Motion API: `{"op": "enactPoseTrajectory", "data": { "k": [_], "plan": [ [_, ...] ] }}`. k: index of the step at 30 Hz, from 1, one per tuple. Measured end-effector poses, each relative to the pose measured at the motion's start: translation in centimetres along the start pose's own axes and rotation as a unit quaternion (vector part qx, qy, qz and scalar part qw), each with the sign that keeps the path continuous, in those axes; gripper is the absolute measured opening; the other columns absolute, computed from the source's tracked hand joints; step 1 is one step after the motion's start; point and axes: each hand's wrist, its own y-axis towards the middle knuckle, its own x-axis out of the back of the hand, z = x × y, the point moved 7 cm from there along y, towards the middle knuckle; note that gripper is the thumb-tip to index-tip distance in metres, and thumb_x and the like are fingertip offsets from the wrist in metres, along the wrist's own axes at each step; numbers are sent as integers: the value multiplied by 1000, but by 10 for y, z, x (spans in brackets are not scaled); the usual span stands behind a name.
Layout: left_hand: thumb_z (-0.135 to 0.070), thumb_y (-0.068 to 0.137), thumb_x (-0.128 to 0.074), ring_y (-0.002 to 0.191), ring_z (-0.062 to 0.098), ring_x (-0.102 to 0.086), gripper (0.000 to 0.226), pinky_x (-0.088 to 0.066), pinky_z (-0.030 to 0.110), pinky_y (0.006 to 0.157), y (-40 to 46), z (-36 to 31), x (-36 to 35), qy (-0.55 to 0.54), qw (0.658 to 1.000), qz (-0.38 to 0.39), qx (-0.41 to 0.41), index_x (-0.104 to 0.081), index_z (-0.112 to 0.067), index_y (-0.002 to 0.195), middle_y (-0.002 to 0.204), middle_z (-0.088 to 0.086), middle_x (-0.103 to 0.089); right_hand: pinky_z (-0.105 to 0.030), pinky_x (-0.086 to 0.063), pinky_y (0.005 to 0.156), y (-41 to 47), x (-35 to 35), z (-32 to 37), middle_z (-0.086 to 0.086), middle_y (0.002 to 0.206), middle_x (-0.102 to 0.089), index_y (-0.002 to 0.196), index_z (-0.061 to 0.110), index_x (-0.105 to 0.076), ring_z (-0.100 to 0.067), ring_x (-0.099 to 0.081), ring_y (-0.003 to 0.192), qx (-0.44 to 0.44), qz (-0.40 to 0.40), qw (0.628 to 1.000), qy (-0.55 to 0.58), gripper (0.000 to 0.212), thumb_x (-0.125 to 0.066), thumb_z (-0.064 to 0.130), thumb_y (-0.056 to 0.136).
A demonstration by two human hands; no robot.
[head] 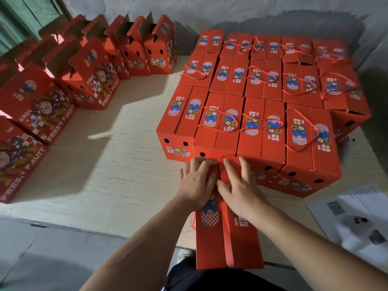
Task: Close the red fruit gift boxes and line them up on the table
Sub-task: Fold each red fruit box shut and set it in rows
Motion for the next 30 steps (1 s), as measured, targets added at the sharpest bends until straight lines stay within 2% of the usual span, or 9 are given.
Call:
{"op": "enactPoseTrajectory", "data": {
  "k": [4, 8, 12, 15, 20, 22, 25, 27, 30],
  "plan": [
    [-49, 99, -44, 123, 23, -38, 40, -30, 42, 105, -2, -7, 4, 33, 999, 4, 6, -50, -42, 138, 139, -10, -40, -51, -42, 108, -78, -21, -12, 23, 153, 46, 146, 62, 27, -30, -14, 156, 35, 59, 997, 22, 111, -54, 78, 71],
    [-42, 101, -43, 135, 30, -36, 46, -31, 46, 111, -32, -30, 12, 86, 996, 9, 8, -47, -35, 146, 154, -7, -39, -42, -40, 112, -110, -27, -15, 18, 152, 49, 150, 57, 24, -29, -21, 154, 53, 55, 996, 41, 104, -57, 56, 84],
    [-59, 96, -31, 157, 26, 1, 72, -7, 50, 126, -83, -38, -5, 72, 992, 84, 60, -7, -43, 161, 172, -12, 4, -42, -37, 114, -112, -23, -16, 14, 158, 42, 155, 54, 14, -32, -23, 151, 43, 46, 998, 24, 96, -58, 38, 93],
    [-75, 84, -27, 158, 24, 2, 88, 6, 50, 127, -89, -33, -7, 79, 989, 95, 77, 3, -44, 161, 170, -16, 15, -43, -40, 110, -116, -18, -13, 15, 161, 36, 152, 60, 13, -30, -22, 149, 38, 39, 998, -5, 91, -54, 35, 95],
    [-77, 84, -32, 156, 27, -3, 83, 8, 52, 124, -88, -36, -9, 83, 992, 68, 59, -11, -47, 159, 170, -14, 3, -44, -47, 104, -121, -14, -10, 17, 162, 33, 151, 60, 12, -23, -16, 148, 41, 17, 997, -60, 76, -45, 54, 101],
    [-66, 89, -39, 152, 27, -9, 64, -7, 53, 122, -93, -37, -6, 50, 998, 33, 35, -31, -47, 150, 168, -14, -13, -47, -48, 102, -122, -12, -11, 18, 161, 33, 147, 64, 16, -20, -15, 145, 40, 15, 997, -71, 70, -35, 67, 99],
    [-46, 97, -48, 144, 22, -29, 35, -25, 47, 111, -102, -43, -1, 25, 998, -42, -43, -55, -38, 130, 147, -20, -44, -46, -53, 96, -123, -18, -11, 13, 162, 34, 148, 62, 19, -23, -18, 147, 40, 3, 995, -95, 68, -29, 67, 100],
    [-42, 99, -51, 136, 16, -39, 29, -29, 39, 111, -103, -46, -2, 22, 995, -66, -76, -60, -33, 126, 137, -23, -52, -44, -58, 88, -124, -22, -10, 2, 167, 26, 155, 55, 9, -29, -29, 143, 40, -15, 991, -131, 70, -35, 64, 100],
    [-44, 98, -49, 128, 11, -40, 27, -19, 25, 108, -101, -45, -6, 13, 997, -50, -54, -53, -38, 124, 132, -25, -50, -43, -62, 73, -121, -23, -10, -14, 171, 8, 161, 42, -17, -37, -48, 127, 42, -38, 987, -152, 76, -53, 57, 96]
  ]
}}
